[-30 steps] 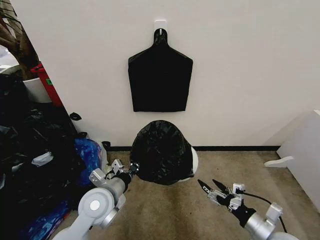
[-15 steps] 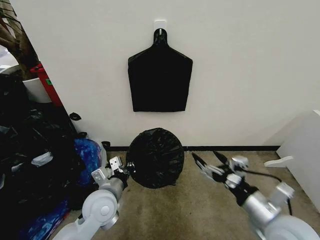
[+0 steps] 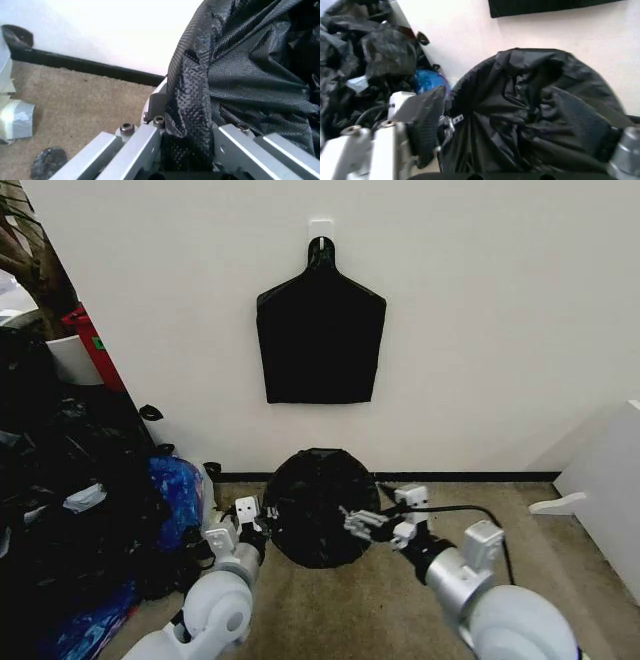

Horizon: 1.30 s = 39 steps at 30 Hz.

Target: Place the garbage bag over the trash bin.

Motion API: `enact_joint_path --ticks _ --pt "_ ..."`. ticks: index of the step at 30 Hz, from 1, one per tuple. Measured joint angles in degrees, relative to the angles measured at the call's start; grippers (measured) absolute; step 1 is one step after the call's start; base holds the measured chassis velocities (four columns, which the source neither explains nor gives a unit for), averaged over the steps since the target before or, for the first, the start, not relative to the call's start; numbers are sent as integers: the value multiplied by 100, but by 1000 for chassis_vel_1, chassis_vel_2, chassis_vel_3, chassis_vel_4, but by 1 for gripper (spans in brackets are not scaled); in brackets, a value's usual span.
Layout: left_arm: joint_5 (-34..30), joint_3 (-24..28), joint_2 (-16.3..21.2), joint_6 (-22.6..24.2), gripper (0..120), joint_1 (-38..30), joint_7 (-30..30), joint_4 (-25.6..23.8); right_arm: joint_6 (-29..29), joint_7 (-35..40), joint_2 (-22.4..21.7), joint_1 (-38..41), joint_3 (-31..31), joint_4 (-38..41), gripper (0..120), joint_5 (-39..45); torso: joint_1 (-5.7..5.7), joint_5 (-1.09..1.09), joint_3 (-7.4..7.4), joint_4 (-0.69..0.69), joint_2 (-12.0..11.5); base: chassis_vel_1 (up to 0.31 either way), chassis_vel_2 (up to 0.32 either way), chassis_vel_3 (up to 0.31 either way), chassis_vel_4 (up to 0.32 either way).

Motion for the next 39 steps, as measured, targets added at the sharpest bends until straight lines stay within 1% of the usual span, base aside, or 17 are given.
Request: enact_joint_path --ticks 5,6,7,8,13,14,17,19,20,21,28,31,39 --pt "313 86 -35 -121 1 -29 125 36 12 1150 221 855 -887 -179 56 766 0 0 0 2 0 0 0 0 0" --pt "368 88 -36 -151 1 -28 153 38 43 1337 262 952 -992 -210 53 931 0 0 0 1 0 0 0 0 0" --pt "368 88 -36 -151 1 -28 153 38 43 1337 262 952 -992 -210 53 931 0 0 0 1 0 0 0 0 0" --pt "464 88 -35 -199 1 -19 199 41 71 1554 317 1053 -1088 -245 48 1114 0 0 0 1 0 0 0 0 0" --pt "925 88 -31 -368 1 104 391 48 373 2983 730 1562 -1517 -474 26 2120 0 0 0 1 0 0 0 0 0" --pt "925 88 -31 -368 1 104 391 48 373 2983 730 1562 -1517 -474 26 2120 0 0 0 1 0 0 0 0 0" --pt "1102 92 -50 -433 1 156 438 37 561 3474 929 1741 -1686 -684 14 2291 0 -1 0 2 0 0 0 0 0" --pt "1176 87 -48 -477 1 172 467 24 617 3584 1003 1774 -1749 -799 5 2248 0 0 0 1 0 0 0 0 0" --pt "1176 87 -48 -477 1 172 467 24 617 3584 1003 1774 -1749 -799 5 2248 0 0 0 1 0 0 0 0 0" --pt "1206 80 -41 -504 1 178 485 13 637 3654 1050 1795 -1779 -878 0 2241 0 0 0 1 0 0 0 0 0" --pt "1325 54 -9 -583 1 211 567 -51 681 3747 1192 1880 -1805 -1299 0 2104 0 0 -1 0 0 0 0 0 0" --pt "1417 51 -9 -652 1 261 646 -90 706 3743 1274 1988 -1809 -1616 0 1945 0 0 -1 1 0 0 0 0 0" --pt "1563 20 6 -749 1 352 752 -168 749 3739 1404 2162 -1876 -2042 0 1744 0 0 -1 0 0 0 0 0 0"
